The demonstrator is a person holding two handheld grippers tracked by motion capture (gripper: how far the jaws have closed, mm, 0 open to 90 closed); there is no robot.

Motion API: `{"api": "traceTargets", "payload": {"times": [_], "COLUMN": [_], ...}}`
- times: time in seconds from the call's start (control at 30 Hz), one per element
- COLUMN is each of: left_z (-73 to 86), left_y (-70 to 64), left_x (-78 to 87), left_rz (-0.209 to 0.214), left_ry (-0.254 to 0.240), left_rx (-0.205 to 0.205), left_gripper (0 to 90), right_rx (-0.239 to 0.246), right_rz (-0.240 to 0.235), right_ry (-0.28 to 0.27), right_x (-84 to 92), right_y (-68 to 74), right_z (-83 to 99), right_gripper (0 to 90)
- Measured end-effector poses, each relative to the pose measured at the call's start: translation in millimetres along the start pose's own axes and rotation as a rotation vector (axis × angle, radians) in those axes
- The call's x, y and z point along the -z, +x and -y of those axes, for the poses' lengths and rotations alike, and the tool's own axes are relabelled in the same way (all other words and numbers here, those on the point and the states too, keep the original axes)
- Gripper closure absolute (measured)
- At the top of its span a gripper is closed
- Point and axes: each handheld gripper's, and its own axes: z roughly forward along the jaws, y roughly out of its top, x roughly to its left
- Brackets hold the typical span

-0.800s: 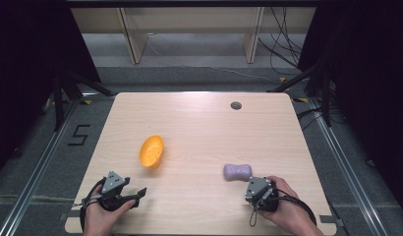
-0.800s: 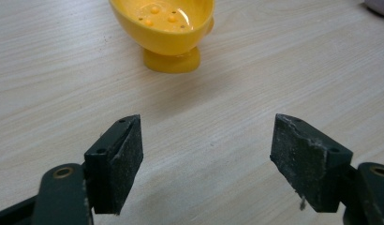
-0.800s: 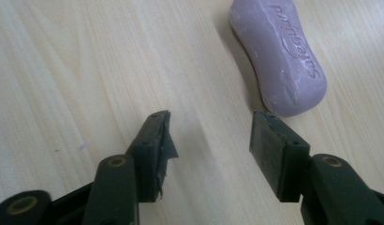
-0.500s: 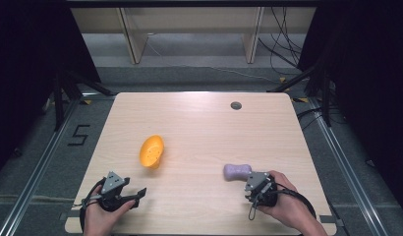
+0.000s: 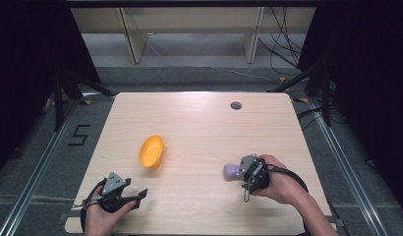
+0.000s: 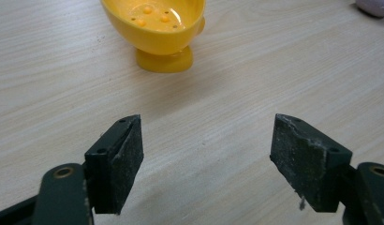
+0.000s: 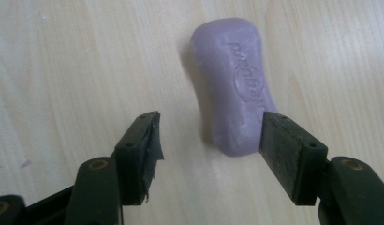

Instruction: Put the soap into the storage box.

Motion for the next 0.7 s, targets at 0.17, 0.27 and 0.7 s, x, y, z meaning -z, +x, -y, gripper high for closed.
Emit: {"api": "traceTargets", "payload": {"times": [0.17,0.27,0.7], "left_z": [0.0,0.0,0.2], "left_y": [-1.8,-1.7,-3.0], "left_x": [-0.5,-0.5,0.1], "left_rz": [-0.003,-0.002,0.004], "left_ry": [-0.014,-0.015,-0.01], "left_rx": [0.01,0.008,0.013], "left_gripper": [24.9,24.8,24.6], "right_rx": [0.022,0.039,0.084], "right_rz": [-0.024,-0.028,-0.116], "right_ry": [0.027,0.058,0.124], "right_x": [-3.5,-6.0,-26.0], "right_y": [-13.1,-18.9,-38.3], "right_z": [-8.0,-12.4,-29.9], "right_gripper": [38.2,37.1,34.1]}}
